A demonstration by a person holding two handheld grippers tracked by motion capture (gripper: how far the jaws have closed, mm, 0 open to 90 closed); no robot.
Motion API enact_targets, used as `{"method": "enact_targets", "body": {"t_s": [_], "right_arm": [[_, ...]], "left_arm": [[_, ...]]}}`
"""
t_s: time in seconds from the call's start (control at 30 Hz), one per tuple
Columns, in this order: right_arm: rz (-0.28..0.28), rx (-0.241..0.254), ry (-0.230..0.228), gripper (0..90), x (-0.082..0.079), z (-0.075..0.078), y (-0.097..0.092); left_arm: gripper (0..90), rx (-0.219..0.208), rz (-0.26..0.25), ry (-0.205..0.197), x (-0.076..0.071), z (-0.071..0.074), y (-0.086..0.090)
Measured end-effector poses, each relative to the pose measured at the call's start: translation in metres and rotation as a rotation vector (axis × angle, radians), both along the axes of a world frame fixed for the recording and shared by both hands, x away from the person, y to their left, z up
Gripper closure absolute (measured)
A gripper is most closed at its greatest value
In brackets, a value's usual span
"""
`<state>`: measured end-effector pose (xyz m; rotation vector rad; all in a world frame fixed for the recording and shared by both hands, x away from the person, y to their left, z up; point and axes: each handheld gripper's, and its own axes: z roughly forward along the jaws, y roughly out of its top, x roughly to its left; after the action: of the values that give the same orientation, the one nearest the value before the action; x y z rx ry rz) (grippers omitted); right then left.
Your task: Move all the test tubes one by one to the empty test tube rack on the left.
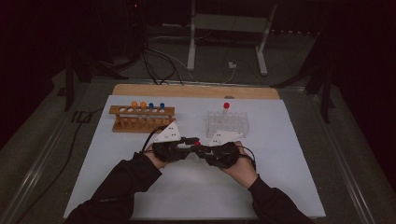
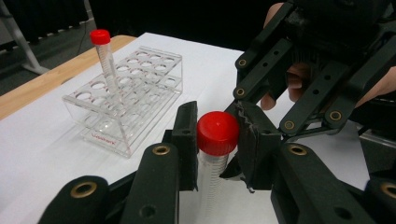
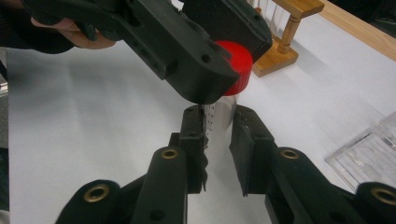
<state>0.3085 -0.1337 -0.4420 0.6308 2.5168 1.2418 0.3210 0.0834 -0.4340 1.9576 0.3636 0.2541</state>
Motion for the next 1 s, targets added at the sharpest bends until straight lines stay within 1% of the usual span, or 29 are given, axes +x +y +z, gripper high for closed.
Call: {"method": "enact_targets", "body": {"t_s": [0.07,0.13,0.17,0.23,0.4,0.53,0.67,0.77,0.87,0.93,0.97,1.0], "right_arm": [[0.0,0.011,0.007,74.7,0.0,0.001,-0.001],[-0.01,0.028,0.004,70.0,0.001,0.002,-0.003],[-0.014,0.035,0.005,69.5,0.001,0.003,-0.005],[-0.03,0.048,-0.005,65.1,0.002,0.006,-0.01],[-0.066,0.102,-0.02,51.2,0.004,0.013,-0.022],[-0.094,0.12,-0.037,39.2,0.004,0.017,-0.027],[-0.101,0.137,-0.036,28.5,0.004,0.02,-0.03],[-0.113,0.143,-0.034,17.6,0.003,0.021,-0.03],[-0.12,0.149,-0.032,14.3,0.003,0.021,-0.03],[-0.11,0.159,-0.029,8.9,0.004,0.021,-0.03],[-0.111,0.158,-0.029,7.7,0.004,0.021,-0.03],[-0.099,0.162,-0.019,4.7,0.004,0.02,-0.031]], "left_arm": [[71.8,0.016,0.007,-0.016,0.0,0.003,0.001],[71.9,0.009,0.014,-0.012,0.001,0.006,0.004],[71.9,0.014,0.021,-0.016,0.001,0.008,0.006],[72.0,0.012,0.034,-0.017,0.003,0.012,0.011],[72.0,0.003,0.077,-0.029,0.006,0.024,0.029],[72.0,-0.006,0.109,-0.036,0.009,0.031,0.043],[72.0,-0.002,0.154,-0.042,0.013,0.035,0.057],[72.0,-0.003,0.184,-0.048,0.016,0.039,0.067],[72.0,-0.004,0.218,-0.063,0.019,0.044,0.08],[72.0,-0.005,0.242,-0.073,0.022,0.046,0.088],[72.0,-0.008,0.256,-0.073,0.024,0.047,0.093],[72.0,-0.006,0.272,-0.073,0.026,0.048,0.097]]}}
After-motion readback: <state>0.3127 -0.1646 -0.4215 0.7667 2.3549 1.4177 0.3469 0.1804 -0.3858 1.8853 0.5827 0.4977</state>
